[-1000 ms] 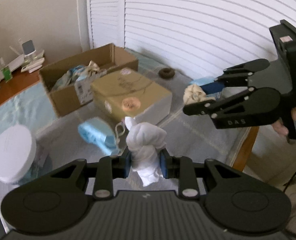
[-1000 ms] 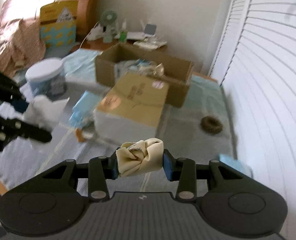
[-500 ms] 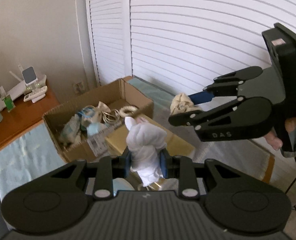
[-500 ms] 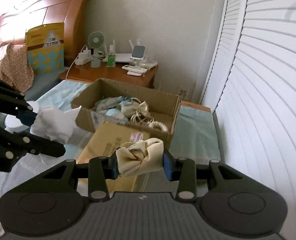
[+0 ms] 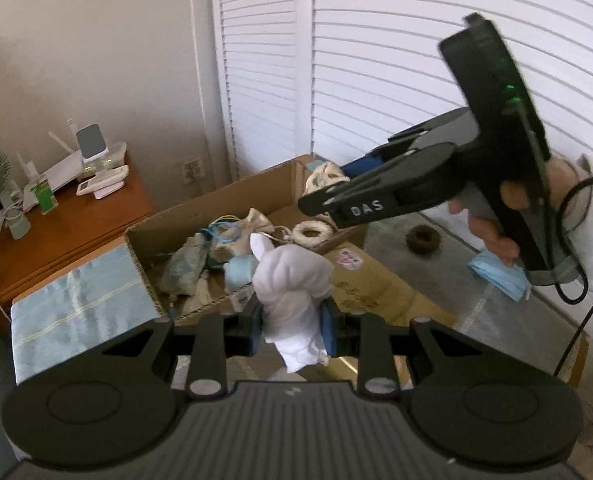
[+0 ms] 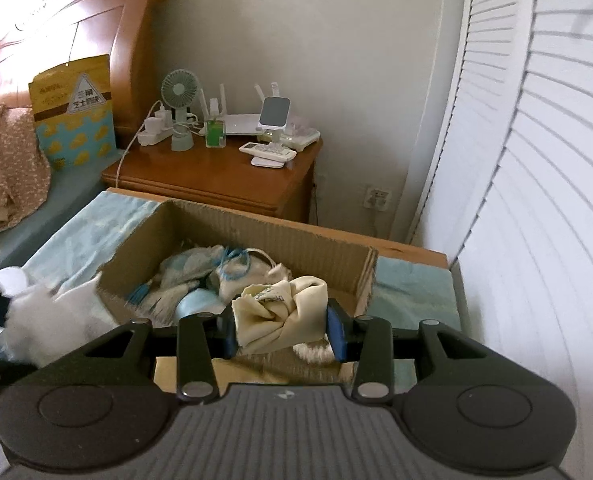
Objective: Organize soft objects
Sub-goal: 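Drop the white sock into the box with the left gripper while the right drops the beige bundle, then move the left gripper to the orange foam earplug and grasp it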
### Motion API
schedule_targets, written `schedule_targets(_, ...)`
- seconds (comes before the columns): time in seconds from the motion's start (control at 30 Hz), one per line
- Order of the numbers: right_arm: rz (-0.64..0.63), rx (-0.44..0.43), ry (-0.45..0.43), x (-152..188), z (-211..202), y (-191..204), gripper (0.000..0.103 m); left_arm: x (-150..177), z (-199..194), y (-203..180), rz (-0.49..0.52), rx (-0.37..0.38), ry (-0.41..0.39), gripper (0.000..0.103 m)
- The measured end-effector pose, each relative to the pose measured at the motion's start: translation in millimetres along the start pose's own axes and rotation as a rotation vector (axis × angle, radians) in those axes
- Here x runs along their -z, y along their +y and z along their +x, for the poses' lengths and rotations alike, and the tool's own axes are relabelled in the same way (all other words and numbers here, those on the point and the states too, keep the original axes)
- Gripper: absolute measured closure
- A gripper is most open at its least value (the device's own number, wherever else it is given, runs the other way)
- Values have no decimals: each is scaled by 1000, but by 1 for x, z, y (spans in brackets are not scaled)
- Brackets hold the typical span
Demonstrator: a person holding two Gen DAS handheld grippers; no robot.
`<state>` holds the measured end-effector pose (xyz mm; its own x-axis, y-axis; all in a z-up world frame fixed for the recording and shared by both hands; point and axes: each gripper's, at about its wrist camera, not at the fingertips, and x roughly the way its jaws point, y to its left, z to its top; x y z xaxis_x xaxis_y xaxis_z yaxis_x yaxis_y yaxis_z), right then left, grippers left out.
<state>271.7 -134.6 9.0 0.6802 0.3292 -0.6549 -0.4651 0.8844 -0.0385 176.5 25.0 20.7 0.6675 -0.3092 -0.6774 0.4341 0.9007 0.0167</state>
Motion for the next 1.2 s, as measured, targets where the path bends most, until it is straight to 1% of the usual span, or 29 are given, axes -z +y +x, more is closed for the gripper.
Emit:
schedule_targets(0.03, 6, -9, 1, -2, 4, 0, 49, 0, 0, 2, -3, -2, 0, 76)
schedule_targets(0.1, 0, -22, -3, -3, 6, 3, 34, -2, 1, 5, -10, -11, 2, 76)
schedule_targets(0.13, -5, -16, -5, -2, 5, 6, 30, -3, 2, 7, -11, -15, 2, 76)
schedule_targets(0.2, -14, -9, -22, 1, -2, 10, 12, -7, 3, 11, -18, -24, 4, 76)
schedule_targets(0.23, -12, -17, -36, 3, -7, 10, 9, -9, 4, 13, -19, -30, 3, 76)
schedule_targets(0.27, -4, -23, -49, 5, -12, 10, 3, -11, 5, 15, -19, -40, 2, 76)
schedule_targets(0.3, 7, -27, -58, 7, -18, 9, 1, -14, 7, 18, -22, -52, 1, 76)
schedule_targets(0.4, 43, -28, -68, 14, -38, 8, 0, -24, 12, 27, -42, -72, 1, 76)
schedule_targets(0.47, 48, -40, -81, 21, -50, 10, 0, -31, 18, 33, -53, -93, 0, 76)
schedule_targets(0.57, 53, -32, -105, 35, -68, 15, 0, -40, 27, 40, -58, -121, 3, 76)
schedule_targets(0.73, 65, -10, -119, 54, -88, 23, 0, -51, 48, 52, -85, -152, 35, 76)
schedule_targets(0.87, 69, -13, -130, 61, -98, 26, 0, -55, 63, 53, -87, -176, 80, 76)
schedule_targets(0.9, 68, -8, -133, 61, -100, 27, 0, -54, 66, 54, -89, -184, 91, 74)
schedule_targets(0.97, 62, 1, -143, 63, -103, 27, 0, -54, 71, 55, -94, -200, 103, 70)
schedule_targets(1.0, 62, 2, -145, 63, -104, 28, 0, -53, 73, 55, -92, -207, 103, 58)
schedule_targets(1.03, 62, 3, -146, 63, -104, 27, 0, -53, 74, 54, -88, -213, 103, 35)
schedule_targets(1.07, 63, 3, -148, 64, -104, 27, 0, -53, 74, 54, -83, -224, 97, 24)
schedule_targets(1.1, 67, 4, -145, 64, -104, 26, 0, -52, 72, 52, -75, -246, 78, 11)
schedule_targets(1.13, 70, 5, -143, 65, -105, 26, 0, -51, 69, 50, -63, -270, 60, 8)
schedule_targets(1.2, 76, 6, -144, 67, -106, 25, 0, -50, 64, 47, -44, -279, 44, 7)
